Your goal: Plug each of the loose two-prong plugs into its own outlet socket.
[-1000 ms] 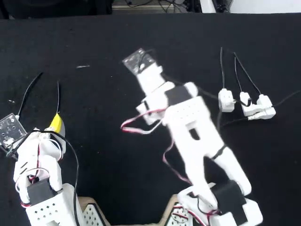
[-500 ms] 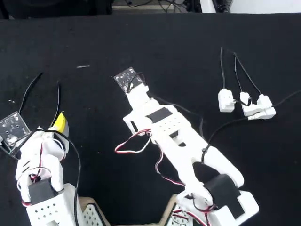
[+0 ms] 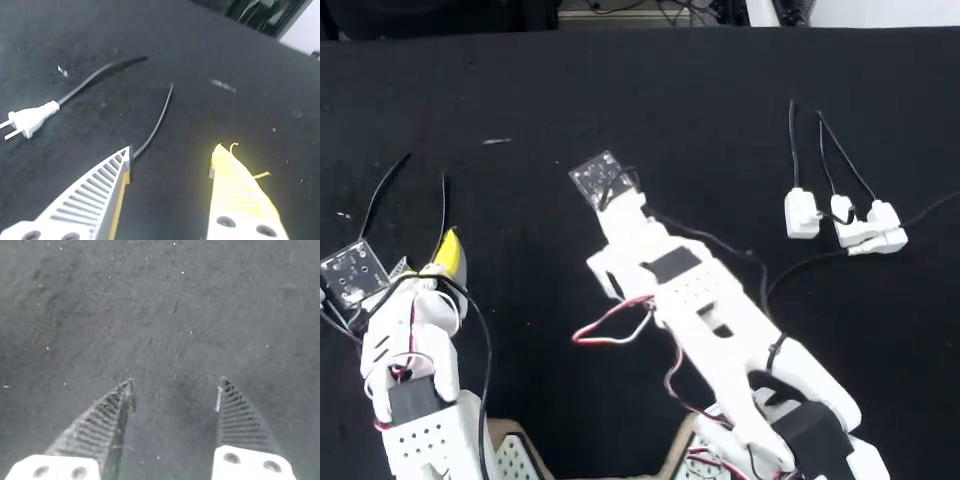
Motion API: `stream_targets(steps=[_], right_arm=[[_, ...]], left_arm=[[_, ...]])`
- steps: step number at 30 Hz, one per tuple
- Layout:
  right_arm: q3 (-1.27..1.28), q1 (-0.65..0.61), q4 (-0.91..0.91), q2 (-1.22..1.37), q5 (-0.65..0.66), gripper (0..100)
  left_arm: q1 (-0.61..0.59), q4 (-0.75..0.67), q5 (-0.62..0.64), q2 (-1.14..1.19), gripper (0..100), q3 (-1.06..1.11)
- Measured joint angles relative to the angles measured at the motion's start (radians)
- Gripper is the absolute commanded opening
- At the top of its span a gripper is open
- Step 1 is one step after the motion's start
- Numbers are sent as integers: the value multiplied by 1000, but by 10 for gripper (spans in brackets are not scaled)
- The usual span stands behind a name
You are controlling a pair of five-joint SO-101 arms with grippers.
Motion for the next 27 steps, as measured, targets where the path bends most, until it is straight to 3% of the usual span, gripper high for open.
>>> stream_targets(steps=[9, 14, 19, 27], right_arm=[[9, -20, -21, 0, 0, 243], [9, -60, -21, 0, 0, 243], [9, -61, -21, 0, 0, 243], [9, -61, -21, 0, 0, 243]], left_arm=[[0, 150, -198, -3, 268, -193], [-43, 224, -279, 104, 269, -304], [-112, 227, -393, 365, 269, -402], [-299, 172, -408, 867, 269, -628]])
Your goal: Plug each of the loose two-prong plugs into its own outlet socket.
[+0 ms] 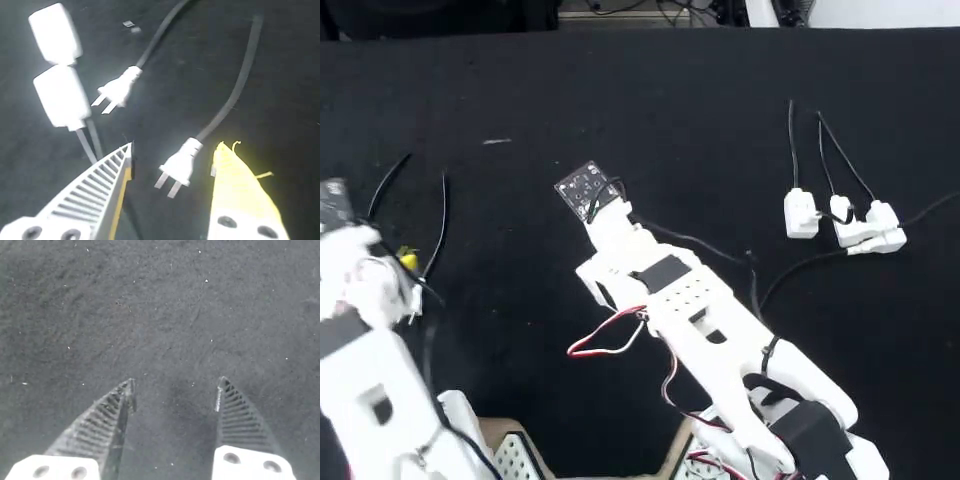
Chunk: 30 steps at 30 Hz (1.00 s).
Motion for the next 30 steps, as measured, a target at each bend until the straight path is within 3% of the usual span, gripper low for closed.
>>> stream_targets(steps=[5, 19, 30], right_arm=[[0, 0, 0, 0, 0, 243], [18, 0, 0, 0, 0, 243], [18, 0, 0, 0, 0, 243]], left_arm=[[-126, -14, -2, 244, 269, -199], [-281, -17, -2, 821, 269, -580], [-316, -18, 0, 1155, 269, -801]])
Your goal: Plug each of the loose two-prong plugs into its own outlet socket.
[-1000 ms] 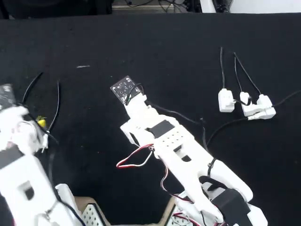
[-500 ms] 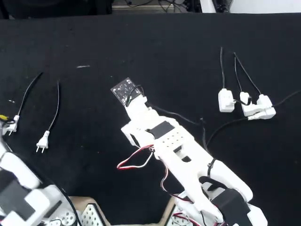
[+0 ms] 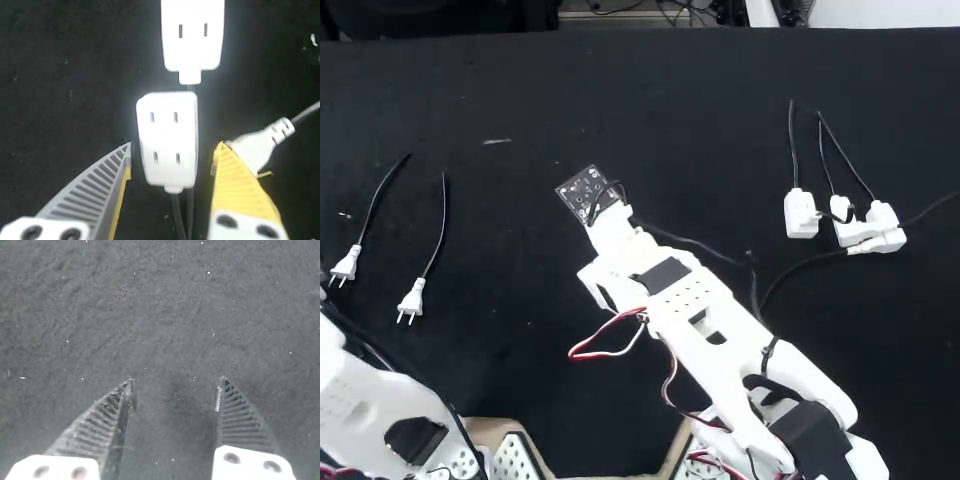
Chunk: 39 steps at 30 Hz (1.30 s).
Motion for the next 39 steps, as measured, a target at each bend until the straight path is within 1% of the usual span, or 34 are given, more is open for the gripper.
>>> stream_targets(steps=[6, 11, 12, 14, 16, 18, 19, 21, 26, 33, 34, 36, 39], right_arm=[[0, 0, 0, 0, 0, 243], [0, 0, 0, 0, 0, 243], [0, 0, 0, 0, 0, 243], [0, 0, 0, 0, 0, 243], [0, 0, 0, 0, 0, 243], [0, 0, 0, 0, 0, 243], [0, 0, 0, 0, 0, 243], [0, 0, 0, 0, 0, 243], [0, 0, -2, 0, 0, 243], [0, 0, -3, 0, 0, 243], [0, 0, -5, 0, 0, 243], [0, 0, -6, 0, 0, 243], [0, 8, -8, 0, 0, 243]], left_arm=[[0, 0, 32, 109, 269, -83], [0, 0, 38, 130, 255, -98], [0, 0, 38, 130, 230, -100], [0, 25, 41, 130, 137, -106], [0, 78, 41, 132, 20, -135], [-3, 147, 41, 132, 62, -173], [-5, 183, 41, 132, 64, -195], [-6, 262, 52, 132, 29, -244], [-6, 445, 71, 132, 30, -382], [3, 649, 69, 132, 30, -551], [15, 669, 58, 132, 30, -571], [64, 698, -5, 132, 30, -614], [170, 746, -164, 132, 30, -658]])
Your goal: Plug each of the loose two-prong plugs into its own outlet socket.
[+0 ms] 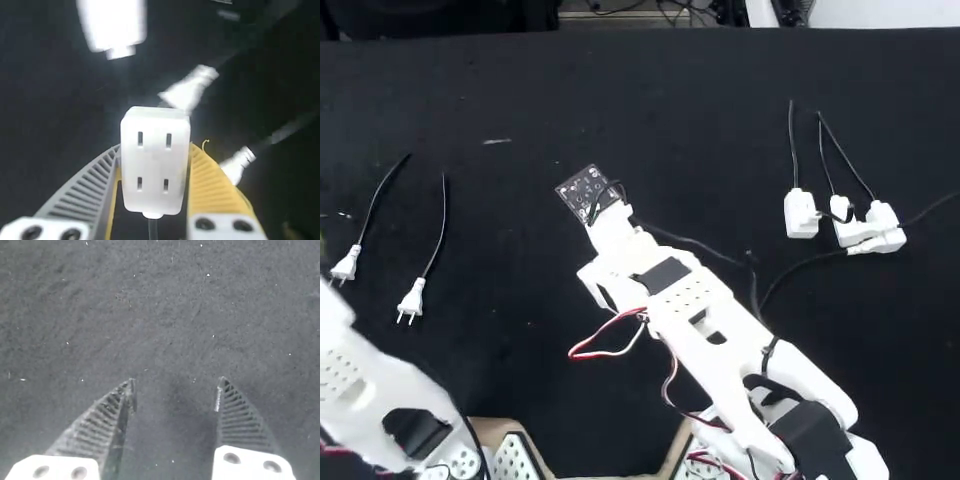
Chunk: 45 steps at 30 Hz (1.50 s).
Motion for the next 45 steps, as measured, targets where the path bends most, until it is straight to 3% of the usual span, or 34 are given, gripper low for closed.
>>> stream_targets(steps=[5, 8, 16, 21, 29, 34, 40, 45], right_arm=[[0, 97, 0, 0, -2, 243], [0, 180, 0, 0, -12, 243], [-15, 431, -8, 0, -218, 243], [-17, 434, -37, 0, -221, 243], [-17, 434, -38, 0, -221, 243], [-17, 434, -38, 0, -221, 243], [-17, 434, -38, 0, -221, 243], [-17, 434, -38, 0, -221, 243]], left_arm=[[193, 84, -219, 0, 30, -18], [307, 92, -238, 0, 30, -6], [597, 64, -219, -52, 30, 213], [796, -80, -198, -261, 30, 488], [1071, -460, -196, -523, 30, 1007], [1135, -526, -196, -529, 54, 1068], [1137, -534, -196, -457, 262, 1069], [1111, -496, -192, -454, 222, 1054]])
